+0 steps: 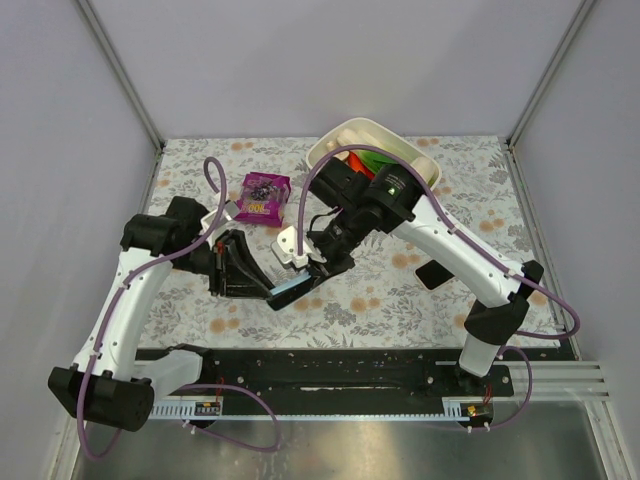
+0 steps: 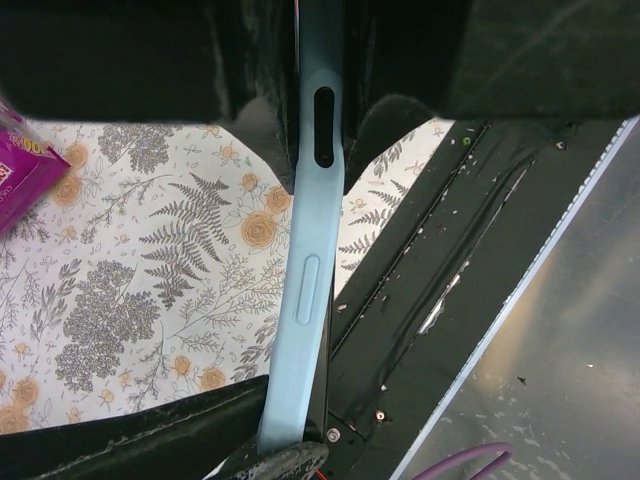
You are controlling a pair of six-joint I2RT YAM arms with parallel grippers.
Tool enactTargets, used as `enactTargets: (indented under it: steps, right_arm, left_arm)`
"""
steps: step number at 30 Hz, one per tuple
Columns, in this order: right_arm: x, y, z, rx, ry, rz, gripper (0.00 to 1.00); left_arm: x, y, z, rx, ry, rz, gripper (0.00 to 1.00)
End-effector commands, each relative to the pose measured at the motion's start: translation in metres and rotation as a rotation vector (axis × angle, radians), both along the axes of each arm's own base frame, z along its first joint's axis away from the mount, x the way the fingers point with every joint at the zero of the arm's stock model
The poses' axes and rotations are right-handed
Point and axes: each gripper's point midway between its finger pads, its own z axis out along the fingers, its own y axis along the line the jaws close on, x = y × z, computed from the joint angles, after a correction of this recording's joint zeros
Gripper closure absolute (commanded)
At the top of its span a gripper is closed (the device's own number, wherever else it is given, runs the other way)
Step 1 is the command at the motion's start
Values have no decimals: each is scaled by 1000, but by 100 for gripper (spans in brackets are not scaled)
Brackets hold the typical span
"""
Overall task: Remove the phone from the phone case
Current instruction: Remove the phone case from the phone.
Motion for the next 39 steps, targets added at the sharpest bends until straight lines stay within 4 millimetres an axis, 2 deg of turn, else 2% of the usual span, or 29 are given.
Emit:
enactTargets:
  steps: [1, 20, 29, 31, 33, 34, 35, 39]
  right_arm:
    - [-123, -20, 83, 234, 307, 363, 100]
    - [-139, -29, 93, 247, 360, 413, 100]
    - [-113, -14, 77, 201, 332, 284, 100]
    - [-99, -8, 73, 195, 327, 209, 100]
    - [-77, -1, 68, 205, 298, 117, 100]
    - [-71, 0, 60, 187, 313, 78, 100]
    - [-64, 0, 58, 193, 315, 45, 100]
    - [-43, -5, 53, 210, 348, -64, 100]
  left_arm:
    - [34, -4, -12, -37, -262, 16, 100]
    - [54, 0, -31, 15, -275, 35, 100]
    - [56, 10, -27, 41, -324, 89, 100]
    - [58, 16, -27, 64, -342, 114, 79]
    - [58, 22, -24, 87, -379, 147, 66]
    - [59, 25, -24, 105, -398, 158, 51]
    - [59, 28, -24, 123, -417, 167, 44]
    - [66, 40, -25, 190, -451, 221, 34]
